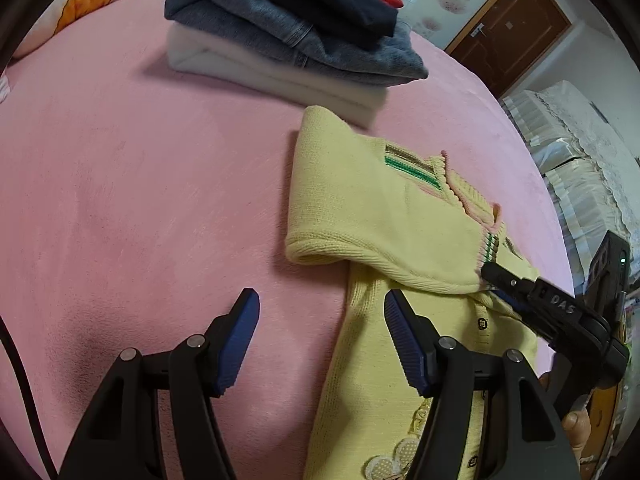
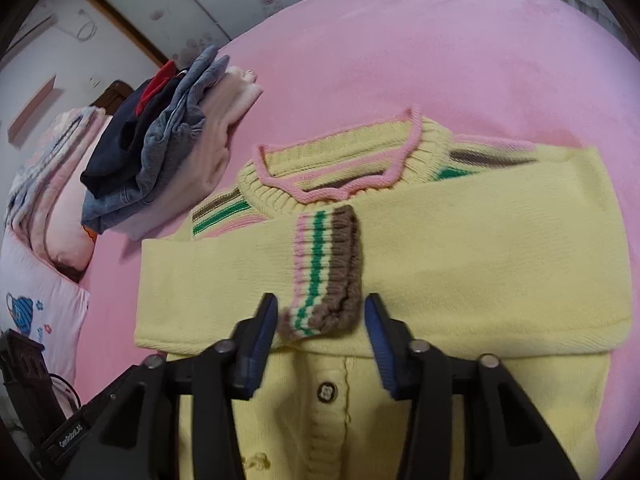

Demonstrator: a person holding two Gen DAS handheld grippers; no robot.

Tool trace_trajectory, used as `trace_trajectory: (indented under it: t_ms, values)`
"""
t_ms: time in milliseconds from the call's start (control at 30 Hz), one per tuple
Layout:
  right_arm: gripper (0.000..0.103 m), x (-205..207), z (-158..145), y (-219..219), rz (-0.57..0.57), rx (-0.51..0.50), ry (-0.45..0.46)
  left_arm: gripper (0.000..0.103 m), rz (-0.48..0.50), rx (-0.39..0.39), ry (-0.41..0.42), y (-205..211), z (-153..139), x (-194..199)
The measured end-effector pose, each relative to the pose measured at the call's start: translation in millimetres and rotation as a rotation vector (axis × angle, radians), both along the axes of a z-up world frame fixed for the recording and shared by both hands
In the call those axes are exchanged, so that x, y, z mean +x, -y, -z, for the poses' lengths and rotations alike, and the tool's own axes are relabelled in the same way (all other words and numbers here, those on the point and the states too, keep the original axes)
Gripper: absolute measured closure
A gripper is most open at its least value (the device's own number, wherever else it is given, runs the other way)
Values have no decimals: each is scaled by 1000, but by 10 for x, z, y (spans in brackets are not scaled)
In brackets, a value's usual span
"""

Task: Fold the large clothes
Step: 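Fold the held sleeve with the left gripper across the cardigan body, then lay the sleeve over the first sleeve and open the left gripper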

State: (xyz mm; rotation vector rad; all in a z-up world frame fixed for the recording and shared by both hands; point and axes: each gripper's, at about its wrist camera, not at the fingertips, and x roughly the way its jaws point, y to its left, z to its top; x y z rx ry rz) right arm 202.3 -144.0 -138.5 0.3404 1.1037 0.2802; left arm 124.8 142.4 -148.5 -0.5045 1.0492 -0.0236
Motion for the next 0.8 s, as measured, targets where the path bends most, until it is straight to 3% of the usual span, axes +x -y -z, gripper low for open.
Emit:
trace_trajectory:
  t_ms: [67, 167, 300, 400, 500, 600, 800]
  values:
    - [94, 2, -96, -50, -34, -9, 29, 39, 2, -3, 3, 1, 1, 5]
    - [94, -49, -457, 19, -42, -9, 147, 39, 10, 1, 15, 30, -32, 5]
    - [94, -133, -876, 387, 26, -39, 259, 39, 27, -1, 27, 93, -75, 7]
    - [89, -134, -800, 694, 90, -97, 228, 39, 45, 3, 25, 163, -78, 25]
    - [58, -62, -456, 962, 158, -166, 79, 39, 72, 14, 15, 249, -71, 92]
    - [58, -113, -211, 1195, 194, -93, -2, 39, 100, 35, 22, 300, -94, 218]
    - [58, -115, -205, 1190, 156, -49, 18, 39, 136, 42, 20, 270, -80, 728]
